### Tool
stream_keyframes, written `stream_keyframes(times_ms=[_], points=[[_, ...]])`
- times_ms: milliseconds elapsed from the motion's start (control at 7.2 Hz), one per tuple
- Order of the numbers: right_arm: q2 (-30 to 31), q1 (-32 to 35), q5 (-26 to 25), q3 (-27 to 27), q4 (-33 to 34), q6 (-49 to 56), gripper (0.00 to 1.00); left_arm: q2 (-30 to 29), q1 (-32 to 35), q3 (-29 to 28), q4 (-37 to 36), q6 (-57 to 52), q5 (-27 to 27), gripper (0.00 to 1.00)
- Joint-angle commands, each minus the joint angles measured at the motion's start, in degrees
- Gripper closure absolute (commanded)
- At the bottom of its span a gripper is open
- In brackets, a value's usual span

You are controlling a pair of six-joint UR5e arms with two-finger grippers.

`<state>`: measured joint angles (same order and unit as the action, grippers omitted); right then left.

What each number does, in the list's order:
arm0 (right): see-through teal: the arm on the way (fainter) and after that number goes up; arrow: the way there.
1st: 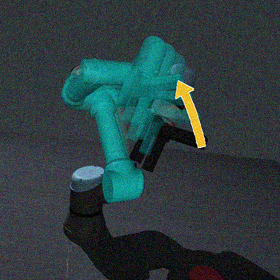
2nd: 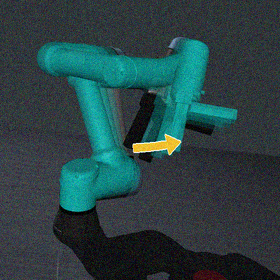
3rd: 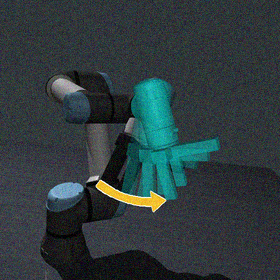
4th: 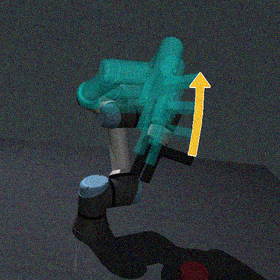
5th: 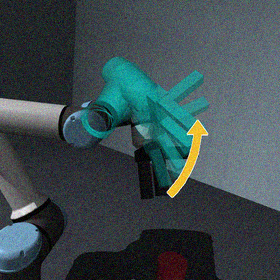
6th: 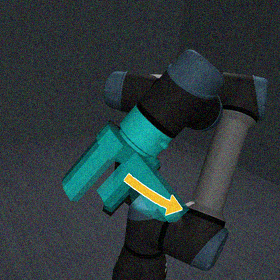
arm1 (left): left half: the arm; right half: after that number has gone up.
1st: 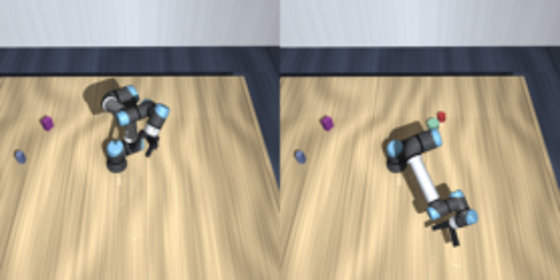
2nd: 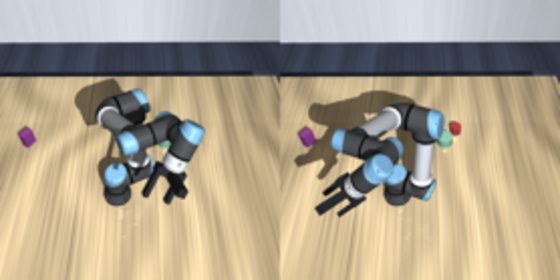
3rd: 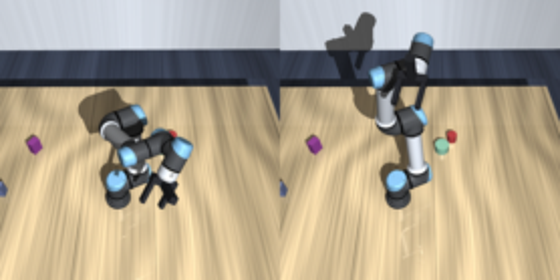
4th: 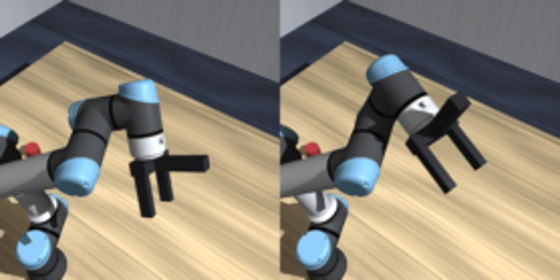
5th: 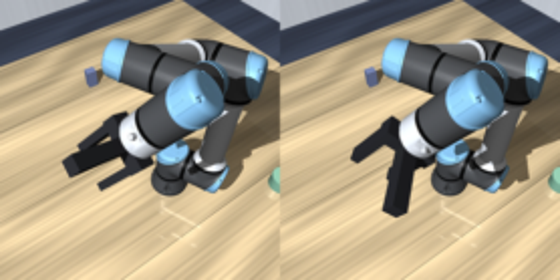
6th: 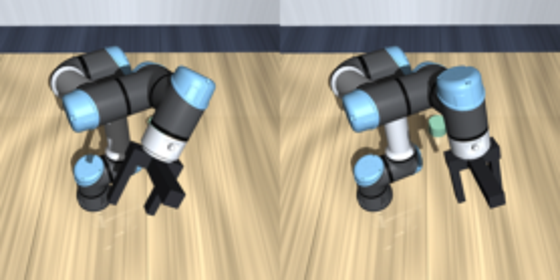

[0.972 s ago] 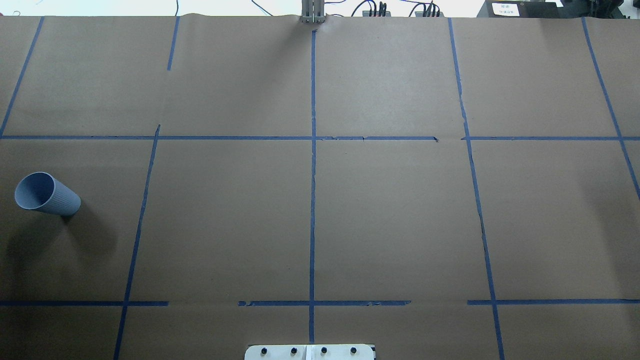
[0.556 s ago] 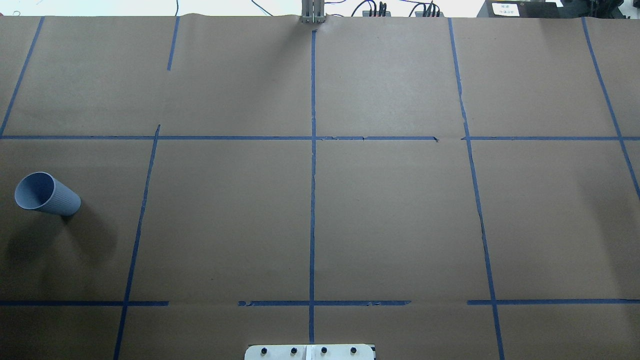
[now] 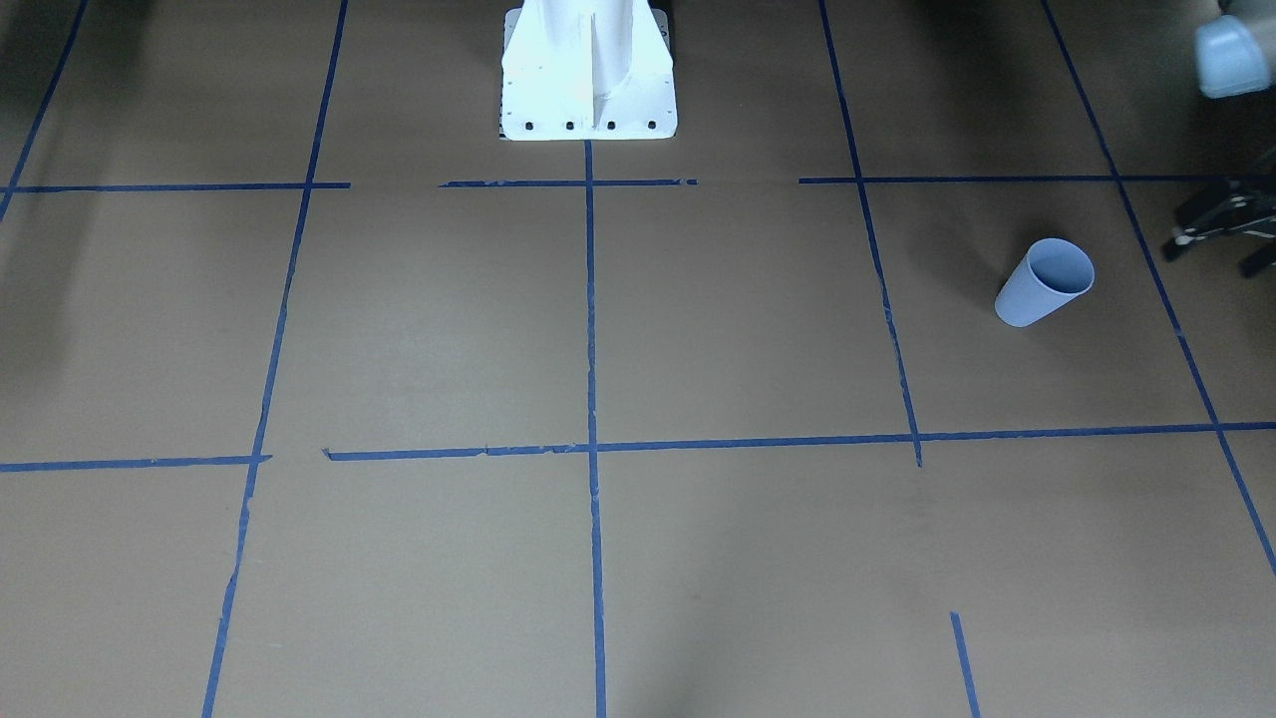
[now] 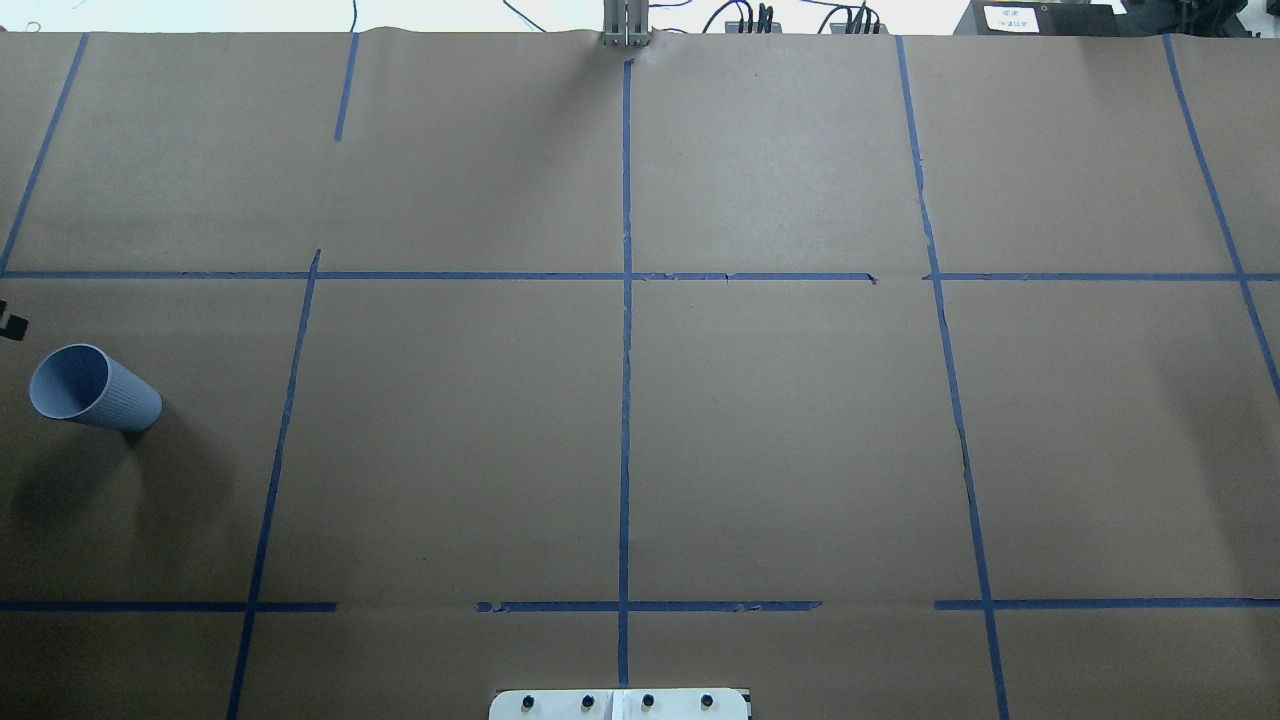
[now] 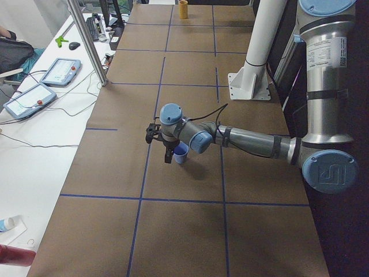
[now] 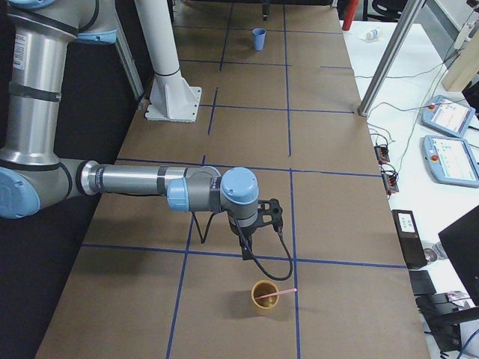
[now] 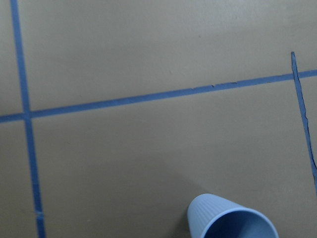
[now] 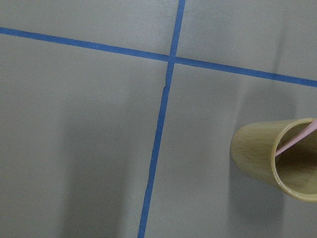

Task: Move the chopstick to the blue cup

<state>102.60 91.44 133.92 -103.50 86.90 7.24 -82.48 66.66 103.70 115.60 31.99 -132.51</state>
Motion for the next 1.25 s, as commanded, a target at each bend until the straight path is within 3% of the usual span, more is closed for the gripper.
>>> stream_keyframes(times_ms=[0, 278, 417, 694, 833, 1111], points=[[0.05, 0.06, 0.55, 0.05, -0.06, -0.04, 0.0, 3.2, -5.65, -0.43, 6.82, 7.29, 3.75, 0.0], [0.05, 0.06, 0.55, 0.14, -0.06, -0.03, 0.0, 3.2, -7.67, -1.13, 6.83, 7.47, 4.97, 0.0], [0.05, -0.03, 0.55, 0.14, 0.02, 0.05, 0.0, 3.12, -8.12, -1.31, 6.83, 8.6, 4.98, 0.18], [0.05, 0.06, 0.46, 0.31, -0.06, 0.05, 0.0, 2.59, -8.74, -1.92, 6.91, 10.02, 4.9, 0.89], [0.05, -0.03, 0.46, 0.66, 0.02, 0.05, 0.0, 2.33, -8.74, -1.75, 6.92, 10.2, 4.81, 0.98], [0.05, 0.06, 0.55, 0.93, -0.06, 0.05, 0.0, 0.32, -8.74, -0.96, 5.69, 10.2, 3.67, 1.0]])
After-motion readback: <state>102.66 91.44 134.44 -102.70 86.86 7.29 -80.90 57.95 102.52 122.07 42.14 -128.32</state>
